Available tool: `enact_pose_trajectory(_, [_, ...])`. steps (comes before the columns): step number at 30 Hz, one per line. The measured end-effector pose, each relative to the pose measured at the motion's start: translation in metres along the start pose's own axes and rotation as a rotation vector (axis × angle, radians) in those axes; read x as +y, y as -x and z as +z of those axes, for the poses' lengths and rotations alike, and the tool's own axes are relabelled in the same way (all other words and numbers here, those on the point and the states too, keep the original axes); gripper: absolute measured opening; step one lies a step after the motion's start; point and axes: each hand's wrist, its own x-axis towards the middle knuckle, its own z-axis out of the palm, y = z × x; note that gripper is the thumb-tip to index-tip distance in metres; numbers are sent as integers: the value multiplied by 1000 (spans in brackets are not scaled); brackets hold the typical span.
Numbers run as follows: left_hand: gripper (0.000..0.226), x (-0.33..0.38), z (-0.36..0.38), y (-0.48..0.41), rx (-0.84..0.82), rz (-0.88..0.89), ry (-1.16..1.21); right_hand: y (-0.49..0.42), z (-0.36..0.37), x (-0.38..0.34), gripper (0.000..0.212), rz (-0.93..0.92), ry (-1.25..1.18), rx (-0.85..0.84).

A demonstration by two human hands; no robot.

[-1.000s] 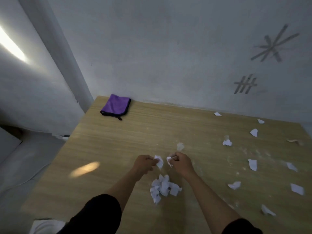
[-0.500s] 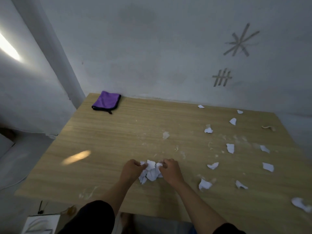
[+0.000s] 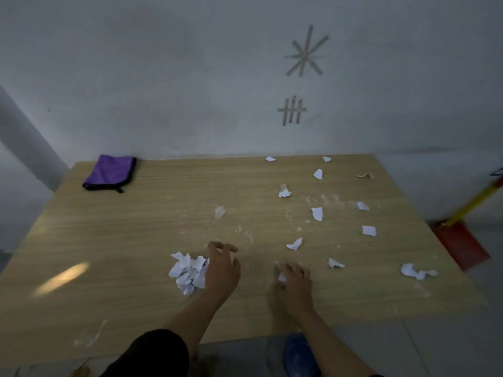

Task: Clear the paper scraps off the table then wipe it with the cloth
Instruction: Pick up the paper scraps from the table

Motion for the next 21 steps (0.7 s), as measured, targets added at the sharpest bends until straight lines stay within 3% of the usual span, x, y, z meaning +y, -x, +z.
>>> enact_pose_trajectory(4, [14, 15, 30, 6, -153, 84, 56, 7, 5, 18, 33, -47, -167, 44])
enact_pose_trajectory(10, [25, 29, 53, 3, -350, 163, 23, 2, -23, 39, 31, 214, -423, 224])
enact_pose_trajectory(12, [38, 38, 58, -6, -397, 163, 9, -7, -34, 53, 39, 241, -376, 280])
enact_pose_trajectory(16, [60, 58, 73, -28, -476, 192, -47, -26, -44, 80, 49, 275, -265, 224])
enact_pose_trajectory(21, [69, 78, 98, -55, -577, 371, -161, -51, -41, 89, 34, 325, -337, 233])
